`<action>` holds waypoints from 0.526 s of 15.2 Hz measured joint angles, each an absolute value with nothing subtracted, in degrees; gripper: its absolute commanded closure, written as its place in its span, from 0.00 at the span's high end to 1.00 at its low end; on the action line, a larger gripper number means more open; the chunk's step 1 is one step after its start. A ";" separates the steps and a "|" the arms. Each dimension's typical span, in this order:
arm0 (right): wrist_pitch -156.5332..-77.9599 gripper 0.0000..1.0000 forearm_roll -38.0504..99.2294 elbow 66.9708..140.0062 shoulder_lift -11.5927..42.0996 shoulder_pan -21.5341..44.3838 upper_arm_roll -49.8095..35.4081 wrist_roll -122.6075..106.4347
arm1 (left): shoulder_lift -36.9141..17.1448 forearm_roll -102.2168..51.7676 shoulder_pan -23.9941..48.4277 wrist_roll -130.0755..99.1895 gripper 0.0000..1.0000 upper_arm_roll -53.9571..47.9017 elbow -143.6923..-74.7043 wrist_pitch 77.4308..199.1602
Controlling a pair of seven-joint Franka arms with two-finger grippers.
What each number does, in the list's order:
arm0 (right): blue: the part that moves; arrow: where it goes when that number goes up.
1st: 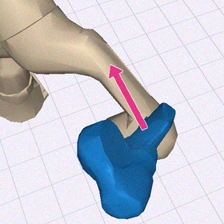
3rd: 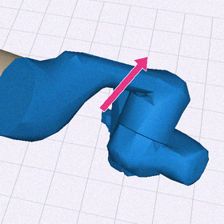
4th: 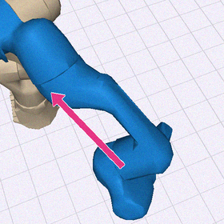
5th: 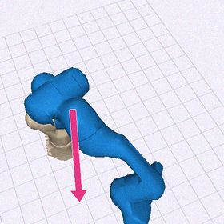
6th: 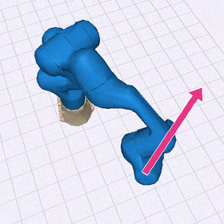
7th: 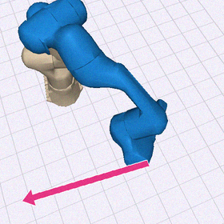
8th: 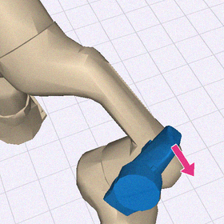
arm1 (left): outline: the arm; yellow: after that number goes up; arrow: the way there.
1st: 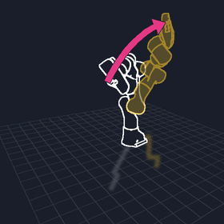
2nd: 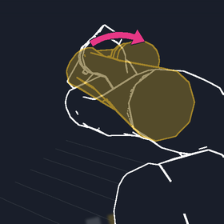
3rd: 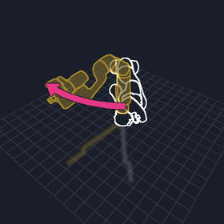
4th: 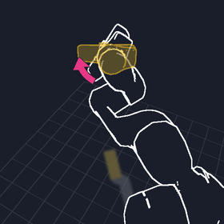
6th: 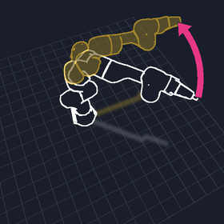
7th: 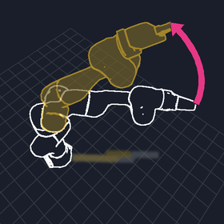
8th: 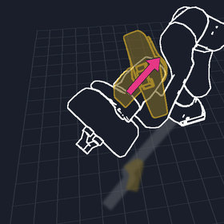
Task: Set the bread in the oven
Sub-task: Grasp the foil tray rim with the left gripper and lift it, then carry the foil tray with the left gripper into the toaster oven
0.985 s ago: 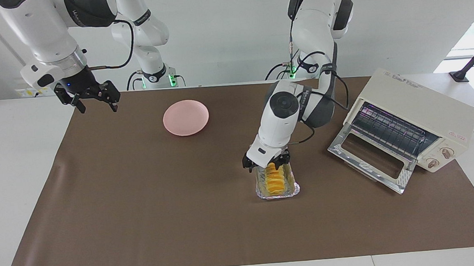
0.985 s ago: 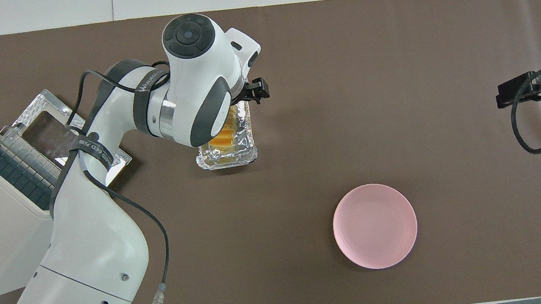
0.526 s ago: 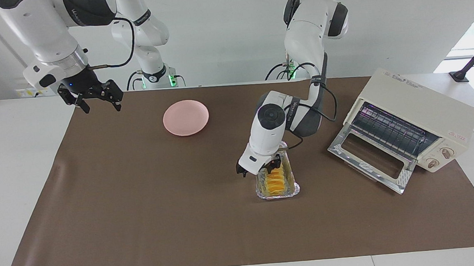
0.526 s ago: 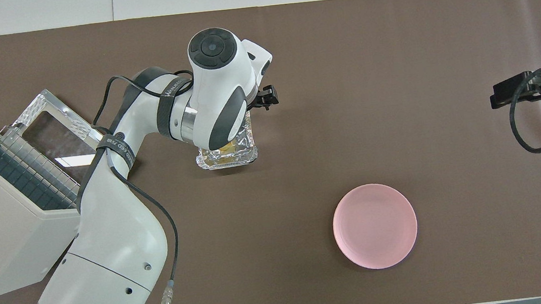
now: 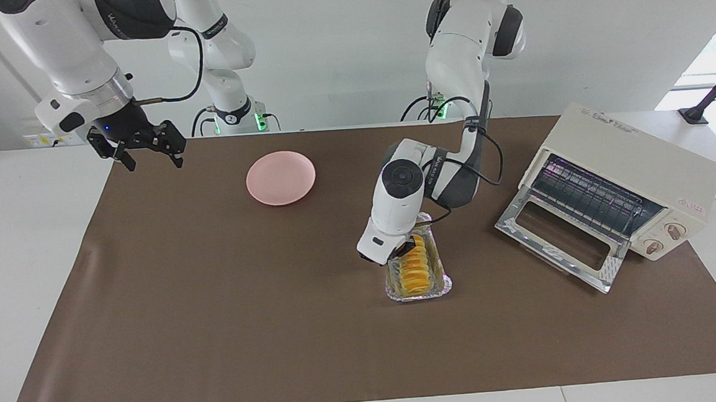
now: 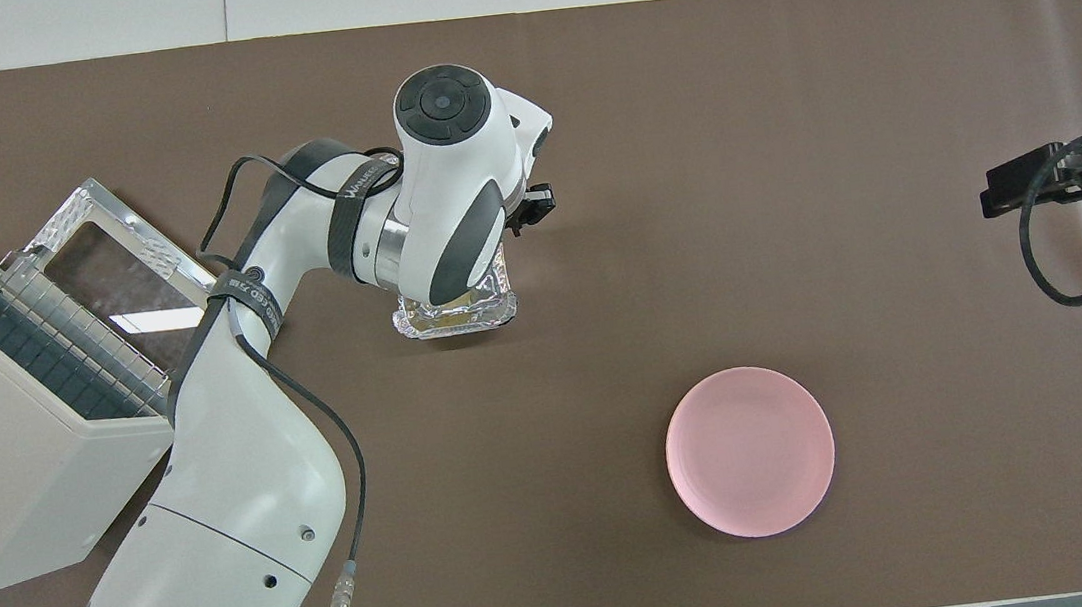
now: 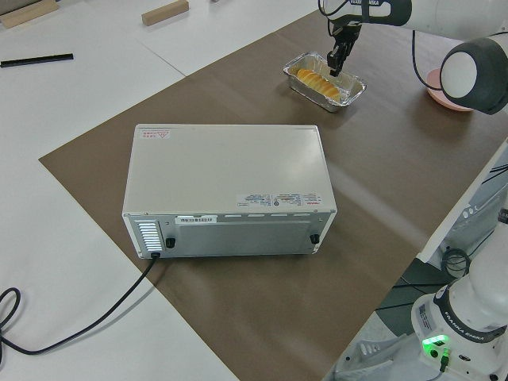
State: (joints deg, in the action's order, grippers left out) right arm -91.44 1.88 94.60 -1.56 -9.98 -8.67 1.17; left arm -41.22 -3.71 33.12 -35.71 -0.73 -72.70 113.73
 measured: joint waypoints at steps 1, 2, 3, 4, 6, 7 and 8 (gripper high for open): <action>-91.35 1.00 1.88 94.60 -1.56 -9.98 -8.68 0.67 | -41.19 -3.72 33.04 -35.89 0.00 -0.58 -72.61 113.36; -91.29 1.00 1.88 94.60 -1.56 -9.98 -8.68 0.01 | -41.18 -3.72 32.95 -36.27 0.00 -0.33 -72.35 112.49; -91.27 1.00 1.85 94.60 -1.56 -9.98 -8.68 -0.36 | -41.14 -3.73 32.90 -36.60 0.00 0.37 -71.91 111.27; -91.27 1.00 1.85 94.60 -1.56 -9.98 -8.68 -0.52 | -41.10 -3.82 32.82 -36.83 0.00 1.39 -70.91 109.42; -91.25 1.00 1.84 94.60 -1.56 -9.98 -8.68 -0.56 | -40.93 -4.09 32.62 -36.99 0.00 4.20 -67.54 104.80; -91.22 1.00 1.84 94.60 -1.56 -9.98 -8.68 -0.56 | -40.75 -4.15 32.55 -36.99 0.00 5.82 -65.98 102.69; -91.22 1.00 1.84 94.60 -1.56 -9.98 -8.68 -0.56 | -40.55 -4.20 32.50 -36.99 0.00 7.40 -64.87 100.80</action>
State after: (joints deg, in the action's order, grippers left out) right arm -91.22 1.84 94.60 -1.56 -9.98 -8.68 -0.56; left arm -40.55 -4.20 32.50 -36.99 7.40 -64.87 100.80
